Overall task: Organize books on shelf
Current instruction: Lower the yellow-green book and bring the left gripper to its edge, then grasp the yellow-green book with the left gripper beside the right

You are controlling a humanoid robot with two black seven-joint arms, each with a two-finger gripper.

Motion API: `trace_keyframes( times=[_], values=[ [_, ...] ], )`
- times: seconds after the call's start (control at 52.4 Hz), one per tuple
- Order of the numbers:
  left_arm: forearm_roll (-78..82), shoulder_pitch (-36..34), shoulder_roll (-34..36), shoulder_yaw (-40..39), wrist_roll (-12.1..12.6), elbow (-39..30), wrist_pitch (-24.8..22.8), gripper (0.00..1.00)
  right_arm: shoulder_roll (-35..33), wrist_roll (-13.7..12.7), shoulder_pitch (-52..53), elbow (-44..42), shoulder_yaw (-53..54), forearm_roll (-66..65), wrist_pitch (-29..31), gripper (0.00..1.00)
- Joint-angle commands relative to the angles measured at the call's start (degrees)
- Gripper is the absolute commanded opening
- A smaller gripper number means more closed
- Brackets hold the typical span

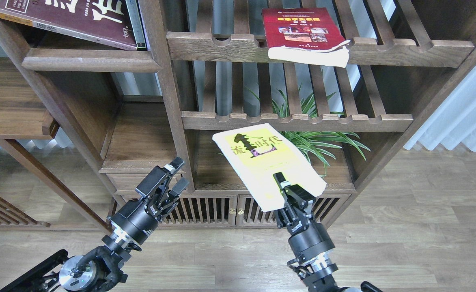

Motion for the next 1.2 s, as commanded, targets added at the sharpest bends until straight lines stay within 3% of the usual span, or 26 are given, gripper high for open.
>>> trace_keyframes(
  times=[0.0, 0.382, 1.184],
  values=[
    [0.0, 0.2, 0.0, 0.9, -0.1, 0.1, 0.0, 1.0, 0.4, 0.0, -0.1, -0.1, -1.6, -2.1, 0.0, 0.04],
    [0.1, 0.6, -1.8, 2.5, -0.3, 0.2, 0.0, 1.0, 5.6, 0.0, -1.2, -0.4, -3.5, -6.6, 0.0, 0.04],
    [0.1, 0.6, -3.9, 2.7, -0.1, 0.4, 0.0, 1.0, 6.9, -0.1, -1.8, -1.4, -5.0, -7.8, 0.0, 0.04]
  ],
)
